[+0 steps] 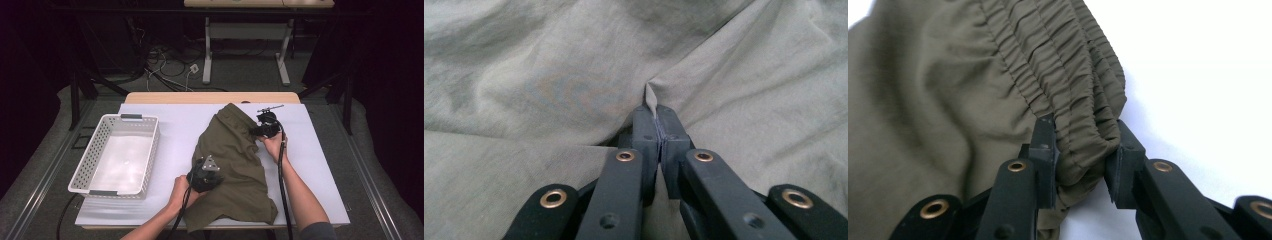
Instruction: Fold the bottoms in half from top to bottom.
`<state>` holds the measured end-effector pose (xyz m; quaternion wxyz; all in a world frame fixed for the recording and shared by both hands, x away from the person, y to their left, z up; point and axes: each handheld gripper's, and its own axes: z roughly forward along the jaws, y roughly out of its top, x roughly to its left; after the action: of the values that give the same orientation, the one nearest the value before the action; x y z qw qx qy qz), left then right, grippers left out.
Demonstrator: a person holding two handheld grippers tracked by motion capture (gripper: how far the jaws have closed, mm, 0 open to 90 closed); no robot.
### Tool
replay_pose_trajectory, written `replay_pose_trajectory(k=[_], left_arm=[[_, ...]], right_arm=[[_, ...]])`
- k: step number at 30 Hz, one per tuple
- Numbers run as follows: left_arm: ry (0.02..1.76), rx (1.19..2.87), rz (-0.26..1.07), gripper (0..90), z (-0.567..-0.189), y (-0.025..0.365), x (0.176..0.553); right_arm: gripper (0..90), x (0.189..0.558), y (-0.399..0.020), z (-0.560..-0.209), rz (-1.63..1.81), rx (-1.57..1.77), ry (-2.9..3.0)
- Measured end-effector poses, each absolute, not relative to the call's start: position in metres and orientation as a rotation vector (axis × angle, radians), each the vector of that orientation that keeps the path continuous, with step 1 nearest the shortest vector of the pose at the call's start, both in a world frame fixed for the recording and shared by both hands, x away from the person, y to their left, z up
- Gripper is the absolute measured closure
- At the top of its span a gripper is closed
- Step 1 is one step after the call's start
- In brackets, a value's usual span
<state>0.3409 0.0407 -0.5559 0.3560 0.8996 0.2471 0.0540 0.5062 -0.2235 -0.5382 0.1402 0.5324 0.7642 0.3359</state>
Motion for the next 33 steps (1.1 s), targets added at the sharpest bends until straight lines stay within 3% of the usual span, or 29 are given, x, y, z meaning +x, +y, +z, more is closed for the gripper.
replay_pose_trajectory(k=[11, 15, 23, 29, 33], left_arm=[[0.640, 2.325, 0.136, 83.9, -0.555, 0.041, 0.341], [0.638, 2.301, 0.133, 72.7, -0.553, 0.042, 0.341], [0.658, 2.283, 0.149, 36.8, -0.537, 0.047, 0.338], [0.708, 2.268, 0.152, 21.8, -0.529, 0.059, 0.339], [0.727, 2.282, 0.152, 17.3, -0.527, 0.065, 0.340]], right_arm=[[70.3, 0.499, -0.214, -0.503, 0.970, 1.302, 2.199], [70.2, 0.491, -0.211, -0.486, 0.990, 1.200, 2.172], [69.8, 0.482, -0.209, -0.467, 1.027, 1.085, 2.174], [69.6, 0.470, -0.205, -0.459, 1.070, 0.987, 2.195], [69.6, 0.460, -0.203, -0.456, 1.092, 0.928, 2.216]])
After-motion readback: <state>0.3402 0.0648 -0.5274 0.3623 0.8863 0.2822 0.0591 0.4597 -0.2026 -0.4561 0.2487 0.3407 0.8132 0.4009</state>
